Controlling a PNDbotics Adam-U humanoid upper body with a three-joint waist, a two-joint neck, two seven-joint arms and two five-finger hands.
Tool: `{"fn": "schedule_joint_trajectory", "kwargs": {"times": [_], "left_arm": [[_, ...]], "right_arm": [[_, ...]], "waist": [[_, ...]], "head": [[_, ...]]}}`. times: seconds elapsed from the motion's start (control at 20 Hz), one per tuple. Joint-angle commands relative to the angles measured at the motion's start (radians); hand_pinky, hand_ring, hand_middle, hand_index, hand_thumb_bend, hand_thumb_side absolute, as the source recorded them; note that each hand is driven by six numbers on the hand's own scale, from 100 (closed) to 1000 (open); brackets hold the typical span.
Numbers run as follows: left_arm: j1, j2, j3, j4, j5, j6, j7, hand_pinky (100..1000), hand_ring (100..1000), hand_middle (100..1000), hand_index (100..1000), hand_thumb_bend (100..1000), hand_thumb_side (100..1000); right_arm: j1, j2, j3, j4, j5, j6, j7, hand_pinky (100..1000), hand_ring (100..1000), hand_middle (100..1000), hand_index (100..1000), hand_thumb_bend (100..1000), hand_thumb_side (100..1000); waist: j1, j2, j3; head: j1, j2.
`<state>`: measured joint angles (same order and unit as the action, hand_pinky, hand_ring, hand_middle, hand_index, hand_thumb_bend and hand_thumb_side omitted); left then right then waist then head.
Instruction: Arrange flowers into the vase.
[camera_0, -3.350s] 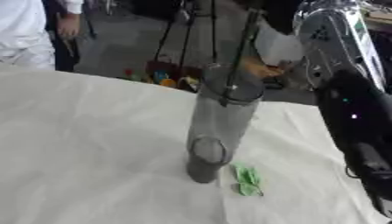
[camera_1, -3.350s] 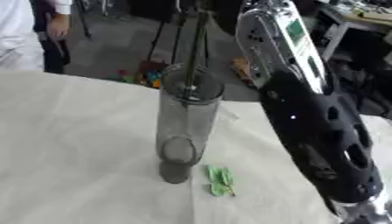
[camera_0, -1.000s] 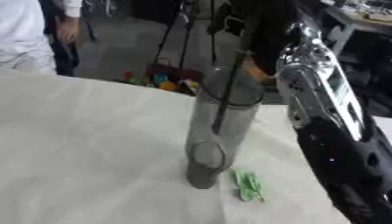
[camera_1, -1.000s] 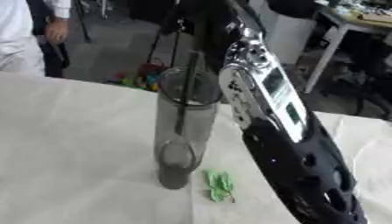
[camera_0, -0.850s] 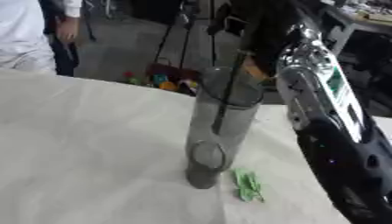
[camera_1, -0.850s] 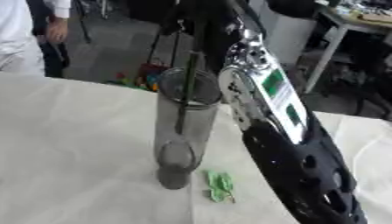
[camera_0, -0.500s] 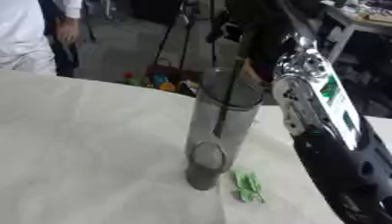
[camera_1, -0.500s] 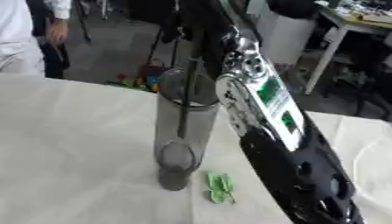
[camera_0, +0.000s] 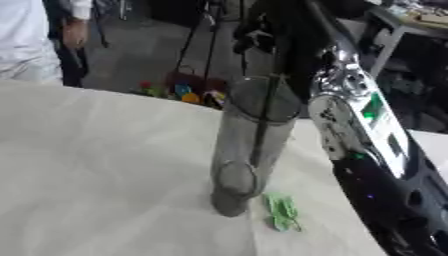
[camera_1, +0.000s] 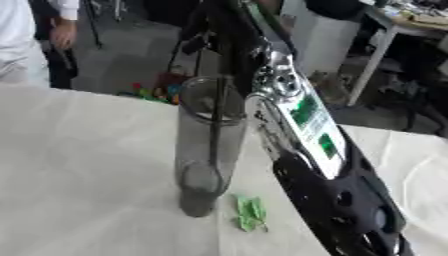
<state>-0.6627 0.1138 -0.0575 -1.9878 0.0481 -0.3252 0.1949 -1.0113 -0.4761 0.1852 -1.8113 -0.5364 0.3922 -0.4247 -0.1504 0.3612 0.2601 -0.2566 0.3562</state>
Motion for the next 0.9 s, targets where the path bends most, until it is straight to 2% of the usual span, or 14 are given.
{"fn": "schedule_joint_trajectory", "kwargs": {"times": [0.05, 0.4, 0.65, 0.9], "left_arm": [[-0.02, -0.002, -0.001, -0.012, 0.002, 0.0, 0.0, 705, 783, 869, 907, 100, 1000], [-0.021, -0.004, -0.002, -0.012, 0.002, 0.0, -0.003, 706, 783, 870, 907, 100, 1000], [-0.019, -0.005, -0.002, -0.012, 0.002, 0.001, -0.004, 706, 784, 870, 907, 100, 1000], [-0.016, -0.003, -0.003, -0.012, 0.003, 0.003, -0.005, 707, 784, 870, 907, 100, 1000]], "right_arm": [[-0.013, -0.004, -0.009, -0.015, 0.011, -0.021, 0.001, 435, 448, 353, 101, 152, 657], [-0.009, -0.001, -0.007, -0.003, 0.01, -0.091, 0.007, 445, 455, 350, 101, 137, 687], [-0.007, -0.005, -0.002, -0.007, 0.033, -0.113, 0.023, 446, 455, 339, 106, 173, 695], [-0.008, -0.029, 0.004, -0.012, 0.089, -0.123, 0.04, 435, 449, 321, 106, 154, 687]], "waist": [[0.012, -0.017, 0.0], [0.013, -0.012, 0.003], [0.014, -0.011, 0.003], [0.014, -0.014, -0.001]], "head": [[-0.002, -0.02], [-0.003, -0.024], [-0.002, -0.022], [-0.001, -0.019]]}}
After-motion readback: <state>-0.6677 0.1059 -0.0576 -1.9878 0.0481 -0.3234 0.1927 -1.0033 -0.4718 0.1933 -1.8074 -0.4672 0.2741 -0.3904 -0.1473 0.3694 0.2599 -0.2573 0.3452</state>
